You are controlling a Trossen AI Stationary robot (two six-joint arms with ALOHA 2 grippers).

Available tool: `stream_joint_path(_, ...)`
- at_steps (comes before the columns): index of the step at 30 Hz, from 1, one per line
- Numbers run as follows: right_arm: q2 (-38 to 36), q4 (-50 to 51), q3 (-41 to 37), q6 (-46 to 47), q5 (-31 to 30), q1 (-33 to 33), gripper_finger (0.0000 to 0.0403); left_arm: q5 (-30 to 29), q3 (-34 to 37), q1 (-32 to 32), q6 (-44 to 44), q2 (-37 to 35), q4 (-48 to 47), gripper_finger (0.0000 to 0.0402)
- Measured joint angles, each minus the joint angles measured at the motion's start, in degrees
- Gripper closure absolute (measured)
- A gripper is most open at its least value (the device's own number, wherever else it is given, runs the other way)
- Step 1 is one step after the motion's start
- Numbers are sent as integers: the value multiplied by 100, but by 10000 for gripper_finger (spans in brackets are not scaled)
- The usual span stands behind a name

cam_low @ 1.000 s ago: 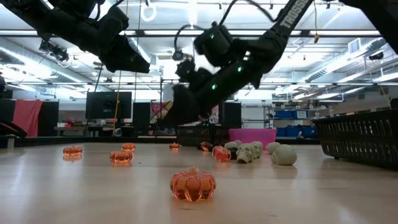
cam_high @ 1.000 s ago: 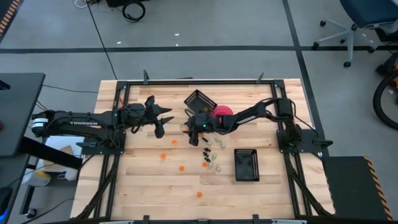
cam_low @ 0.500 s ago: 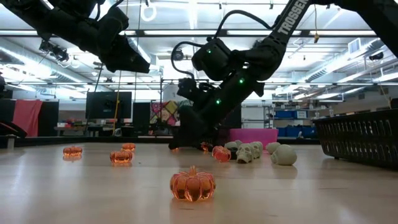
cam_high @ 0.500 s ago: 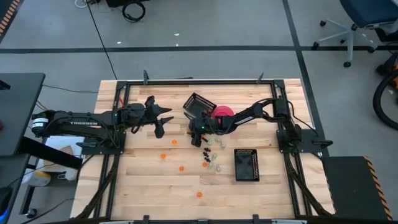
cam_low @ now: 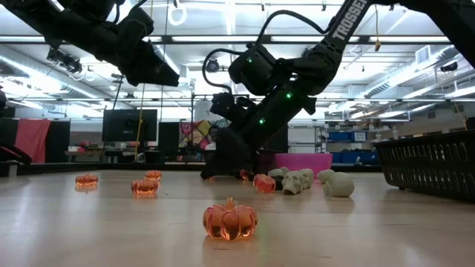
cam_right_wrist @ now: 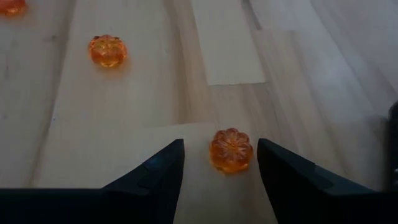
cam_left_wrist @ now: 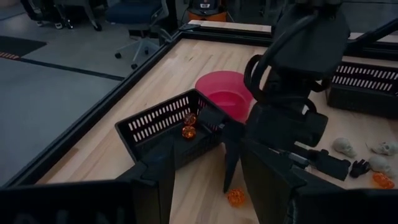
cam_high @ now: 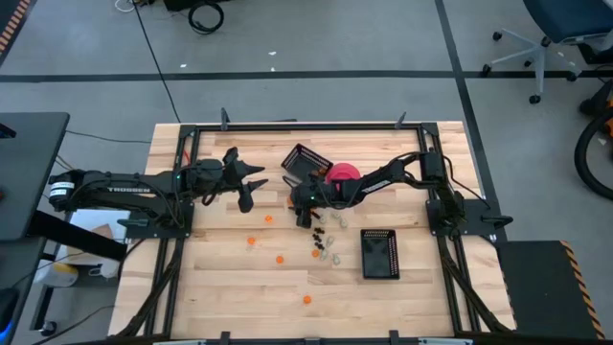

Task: Sort Halloween decoration
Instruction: Put the orange pumpkin toy into the top black bin

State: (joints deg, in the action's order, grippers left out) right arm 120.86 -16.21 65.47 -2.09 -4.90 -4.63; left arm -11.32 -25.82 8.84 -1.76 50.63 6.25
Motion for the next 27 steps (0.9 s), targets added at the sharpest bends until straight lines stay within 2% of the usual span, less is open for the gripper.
stream_joint_path(3, 0, -5, 0, -202, 417, 16, 198, 0, 0, 0, 0, -1, -3, 246)
stream_joint_path(7, 0, 11, 0, -332, 533, 126, 213, 0, 0, 0, 0, 0, -3, 246)
stream_joint_path(16, -11, 26, 0, -432, 319, 167, 251, 0, 0, 0, 0, 0, -8, 246)
stream_joint_path(21, -75, 193, 0, -518, 38, 167, 246, -1, 0, 0, 1, 0, -9, 246)
stream_joint_path(27, -291, 493, 9, -523, -133, 94, 220, -1, 0, 0, 94, 0, -17, 246)
